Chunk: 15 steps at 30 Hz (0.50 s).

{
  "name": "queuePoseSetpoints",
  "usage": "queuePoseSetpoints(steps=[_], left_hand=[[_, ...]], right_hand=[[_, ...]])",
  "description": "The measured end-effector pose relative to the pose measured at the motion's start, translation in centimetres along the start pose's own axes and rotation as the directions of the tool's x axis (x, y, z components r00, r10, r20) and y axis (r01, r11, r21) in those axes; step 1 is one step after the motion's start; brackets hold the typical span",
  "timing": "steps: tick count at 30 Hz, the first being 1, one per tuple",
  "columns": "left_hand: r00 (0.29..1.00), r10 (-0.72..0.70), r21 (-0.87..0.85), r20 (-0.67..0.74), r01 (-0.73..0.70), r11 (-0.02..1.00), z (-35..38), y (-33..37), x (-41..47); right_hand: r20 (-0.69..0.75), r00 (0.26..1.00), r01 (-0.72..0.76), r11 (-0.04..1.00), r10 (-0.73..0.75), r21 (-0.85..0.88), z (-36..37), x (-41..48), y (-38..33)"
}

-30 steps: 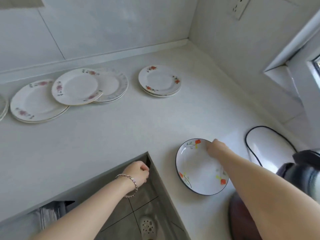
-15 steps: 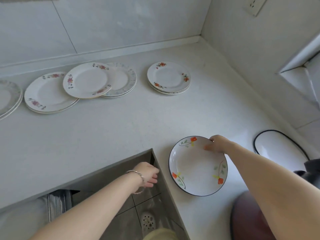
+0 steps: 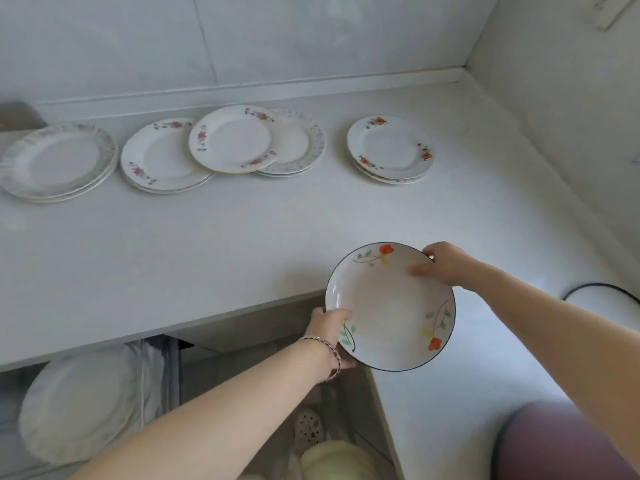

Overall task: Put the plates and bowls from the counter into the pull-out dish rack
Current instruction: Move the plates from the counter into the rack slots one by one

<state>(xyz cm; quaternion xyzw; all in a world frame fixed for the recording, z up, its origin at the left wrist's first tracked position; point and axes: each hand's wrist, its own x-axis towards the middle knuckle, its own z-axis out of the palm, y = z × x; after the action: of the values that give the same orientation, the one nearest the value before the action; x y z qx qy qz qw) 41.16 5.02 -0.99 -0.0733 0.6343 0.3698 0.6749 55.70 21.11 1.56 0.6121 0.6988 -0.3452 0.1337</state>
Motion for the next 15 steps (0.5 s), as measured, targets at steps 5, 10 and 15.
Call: queuePoseSetpoints(steps=[5, 10, 15], left_hand=[[0.935, 0.268, -0.001, -0.232, -0.276, 0.961, -9.1, 2.3, -2.3], [0.762, 0.436, 0.217, -0.478, -0.379, 0.900, -20.7, 2.6, -5.2], [0.689, 0.367, 0.274, -0.624, -0.247, 0.929, -33.8, 0.2, -7.3]], right_hand=[[0.003, 0.981, 0.192, 0.981, -0.192, 0.044, 3.8, -1.6, -9.4], [0.062, 0.945, 0.317, 0.946, -0.322, 0.067, 11.5, -5.0, -19.4], [0.173, 0.923, 0.322, 0.936, -0.344, 0.140, 22.6, -9.1, -27.3]])
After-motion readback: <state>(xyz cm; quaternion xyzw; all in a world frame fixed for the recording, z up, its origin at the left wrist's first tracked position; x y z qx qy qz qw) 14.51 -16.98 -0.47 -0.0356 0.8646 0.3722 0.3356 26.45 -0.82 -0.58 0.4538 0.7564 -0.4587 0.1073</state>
